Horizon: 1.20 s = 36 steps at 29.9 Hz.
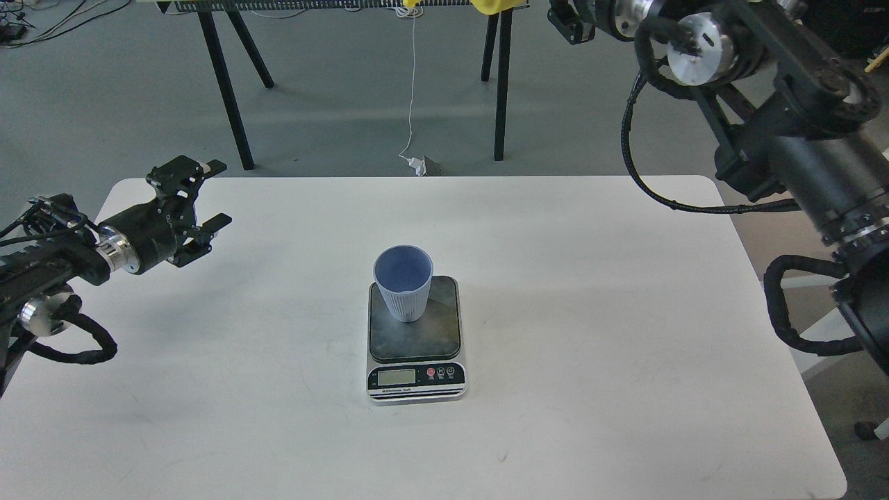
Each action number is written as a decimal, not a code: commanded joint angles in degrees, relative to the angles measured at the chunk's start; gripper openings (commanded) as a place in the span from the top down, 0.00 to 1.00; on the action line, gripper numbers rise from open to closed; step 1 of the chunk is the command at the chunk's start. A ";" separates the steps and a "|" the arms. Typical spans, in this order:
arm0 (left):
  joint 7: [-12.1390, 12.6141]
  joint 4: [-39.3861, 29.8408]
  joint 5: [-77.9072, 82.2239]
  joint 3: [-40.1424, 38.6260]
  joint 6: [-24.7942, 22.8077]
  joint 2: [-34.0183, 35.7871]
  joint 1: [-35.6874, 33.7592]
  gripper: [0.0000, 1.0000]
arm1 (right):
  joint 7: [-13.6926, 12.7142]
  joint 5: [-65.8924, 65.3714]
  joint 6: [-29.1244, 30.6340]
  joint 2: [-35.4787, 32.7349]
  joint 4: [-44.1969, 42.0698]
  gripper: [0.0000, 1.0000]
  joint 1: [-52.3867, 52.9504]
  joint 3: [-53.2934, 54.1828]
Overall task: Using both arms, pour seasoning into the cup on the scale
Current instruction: 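Raise the bottle upright away from the cup with the right gripper, then lower the bottle onto the table beside the scale and release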
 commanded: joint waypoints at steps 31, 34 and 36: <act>0.00 0.18 0.15 0.53 0.00 -2.46 0.08 0.01 | -7.21 31.27 25.96 11.75 3.78 0.75 -56.34 21.47; 0.00 0.17 0.15 0.53 0.00 -2.46 0.08 0.01 | -7.21 31.27 26.05 11.75 3.08 0.75 -56.70 21.56; 0.00 0.18 0.15 0.53 0.00 -2.46 0.08 0.01 | -7.21 31.27 26.05 11.75 2.29 0.71 -56.70 21.56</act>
